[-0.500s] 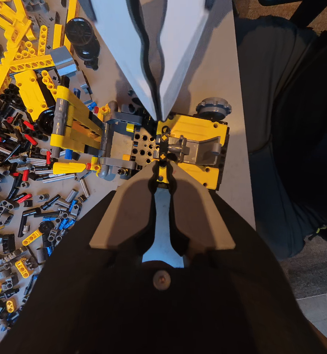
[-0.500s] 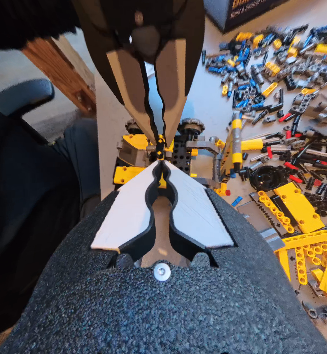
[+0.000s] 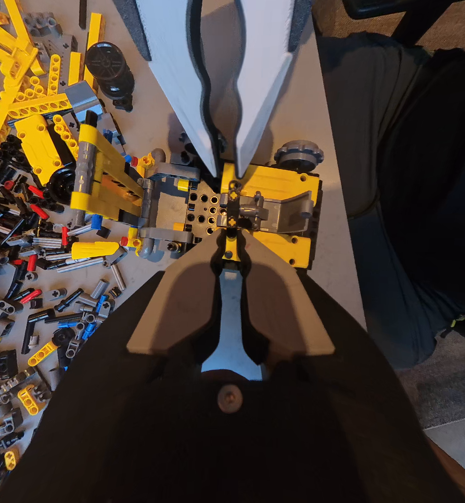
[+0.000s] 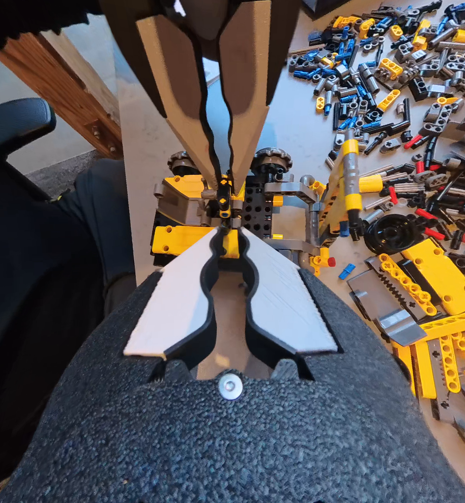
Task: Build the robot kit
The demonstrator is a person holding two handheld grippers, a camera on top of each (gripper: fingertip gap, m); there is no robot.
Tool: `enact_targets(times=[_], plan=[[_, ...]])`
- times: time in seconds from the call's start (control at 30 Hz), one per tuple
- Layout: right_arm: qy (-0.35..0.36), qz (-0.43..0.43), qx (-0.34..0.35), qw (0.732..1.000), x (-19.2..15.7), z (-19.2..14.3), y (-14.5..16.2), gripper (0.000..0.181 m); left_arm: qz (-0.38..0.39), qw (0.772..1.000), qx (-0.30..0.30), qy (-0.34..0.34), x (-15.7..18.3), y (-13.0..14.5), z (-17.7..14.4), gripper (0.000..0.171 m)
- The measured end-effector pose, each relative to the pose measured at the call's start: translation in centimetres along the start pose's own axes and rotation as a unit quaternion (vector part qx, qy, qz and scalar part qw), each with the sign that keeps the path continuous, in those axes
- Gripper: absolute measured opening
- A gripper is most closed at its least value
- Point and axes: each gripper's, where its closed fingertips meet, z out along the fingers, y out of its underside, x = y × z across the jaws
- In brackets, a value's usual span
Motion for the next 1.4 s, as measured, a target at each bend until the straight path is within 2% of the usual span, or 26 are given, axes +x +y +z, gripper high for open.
enact_targets(times=[0.1, 0.2, 0.33, 0.47, 0.67, 0.87, 0.97, 1.03, 1.13, 1.27, 1.4], plan=[[-0.007, -0.007, -0.002, 1.000, -0.3, 0.2, -0.1, 0.019, 0.002, 1.000, 0.006, 0.011, 0.0, 0.0, 0.0, 0.004], [-0.008, -0.021, -0.022, 1.000, -0.3, 0.8, 0.4, 0.008, 0.004, 1.000, 0.012, 0.016, 0.0, -0.1, 0.1, 0.004], [-0.026, -0.010, -0.017, 0.999, -0.5, 1.0, 0.4, 0.008, -0.004, 1.000, 0.024, 0.019, 0.1, -0.2, 0.1, 0.004], [-0.055, 0.018, -0.009, 0.998, -0.6, 0.9, 0.3, 0.007, -0.014, 0.999, 0.042, 0.017, 0.0, -0.5, 0.5, 0.012], [-0.086, 0.067, -0.003, 0.994, -0.3, 0.8, 0.2, 0.007, -0.013, 0.998, 0.065, 0.018, -0.1, -0.8, 0.4, 0.004], [-0.109, 0.121, 0.021, 0.986, -0.1, 0.8, 0.1, 0.008, -0.026, 0.996, 0.086, 0.026, -0.3, -0.8, 0.4, 0.004], [-0.058, 0.054, 0.015, 0.997, 0.1, 0.7, 0.7, 0.010, -0.030, 0.994, 0.098, 0.033, -0.2, -0.8, 0.4, 0.004], [-0.022, 0.003, 0.015, 1.000, -0.1, 0.8, 0.8, 0.005, -0.035, 0.993, 0.105, 0.040, -0.2, -0.8, 0.4, 0.004], [0.001, -0.008, 0.005, 1.000, 0.0, 1.1, 0.8, 0.003, -0.039, 0.992, 0.109, 0.043, -0.2, -0.8, 0.4, 0.004], [-0.027, 0.027, 0.024, 0.999, -0.3, 1.1, 0.7, 0.004, -0.050, 0.991, 0.109, 0.053, 0.0, -0.8, 0.3, 0.006], [-0.084, 0.083, 0.045, 0.992, -0.8, 0.9, 0.6, 0.014, -0.057, 0.990, 0.116, 0.060, 0.0, -0.9, 0.4, 0.006]])
